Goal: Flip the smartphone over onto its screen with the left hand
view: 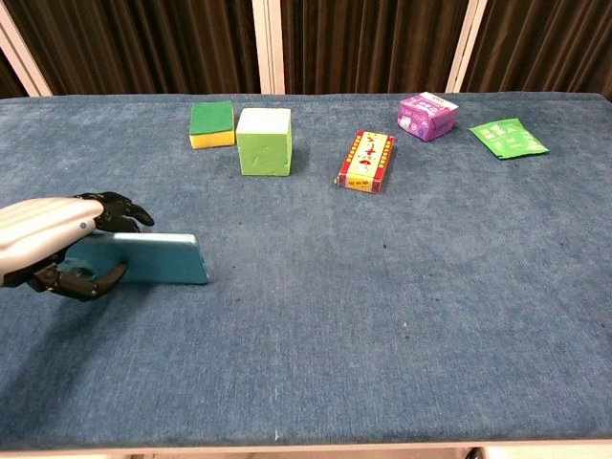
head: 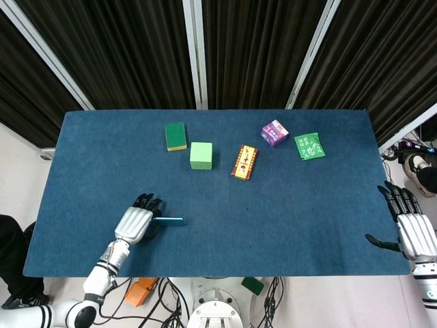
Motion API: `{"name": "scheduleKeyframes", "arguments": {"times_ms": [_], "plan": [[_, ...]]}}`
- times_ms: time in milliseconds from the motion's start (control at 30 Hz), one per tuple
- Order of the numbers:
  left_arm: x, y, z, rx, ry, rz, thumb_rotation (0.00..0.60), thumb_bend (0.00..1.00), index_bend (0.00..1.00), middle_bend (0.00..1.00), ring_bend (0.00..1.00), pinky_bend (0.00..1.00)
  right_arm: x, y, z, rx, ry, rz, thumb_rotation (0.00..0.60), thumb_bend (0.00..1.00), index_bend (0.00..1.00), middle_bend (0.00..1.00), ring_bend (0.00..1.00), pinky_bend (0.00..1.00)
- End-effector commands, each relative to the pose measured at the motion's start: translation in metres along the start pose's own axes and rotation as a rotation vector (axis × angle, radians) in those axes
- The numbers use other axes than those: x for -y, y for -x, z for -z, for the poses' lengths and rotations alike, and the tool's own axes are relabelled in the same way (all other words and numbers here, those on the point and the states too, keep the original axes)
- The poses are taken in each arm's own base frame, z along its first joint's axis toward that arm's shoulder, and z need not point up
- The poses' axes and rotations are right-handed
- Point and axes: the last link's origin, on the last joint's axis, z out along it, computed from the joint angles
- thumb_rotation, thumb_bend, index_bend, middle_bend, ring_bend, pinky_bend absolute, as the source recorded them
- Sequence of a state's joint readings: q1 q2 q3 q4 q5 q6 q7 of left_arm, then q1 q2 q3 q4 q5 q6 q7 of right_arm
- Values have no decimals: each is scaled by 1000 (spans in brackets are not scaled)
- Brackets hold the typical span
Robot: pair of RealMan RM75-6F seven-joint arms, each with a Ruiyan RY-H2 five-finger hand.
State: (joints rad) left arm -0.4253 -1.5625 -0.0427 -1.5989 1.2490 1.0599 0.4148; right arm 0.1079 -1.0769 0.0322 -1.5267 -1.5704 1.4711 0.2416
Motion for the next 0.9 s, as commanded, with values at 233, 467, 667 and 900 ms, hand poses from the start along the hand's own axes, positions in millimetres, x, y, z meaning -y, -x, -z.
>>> {"name": "scheduleKeyframes", "arguments": {"times_ms": [233,467,667,900], "plan": [[-4,-11,-15,74,11,-21,600,541,374,146,15,40,-4,-1,3,-5,12,-3,600,149,0,0,0,0],[-6,-20,-19,59,14,-38,600,537,233,146,15,40,-6,1,4,0,21,-7,600,148,0,0,0,0],[-7,-30,-15,-3,15,-43,600,514,187,146,15,40,-7,0,3,-2,20,-7,600,149,0,0,0,0],[21,-62,15,-187,-77,10,600,482,187,146,18,40,-9,-1,4,-3,24,-5,600,149,0,0,0,0]]}}
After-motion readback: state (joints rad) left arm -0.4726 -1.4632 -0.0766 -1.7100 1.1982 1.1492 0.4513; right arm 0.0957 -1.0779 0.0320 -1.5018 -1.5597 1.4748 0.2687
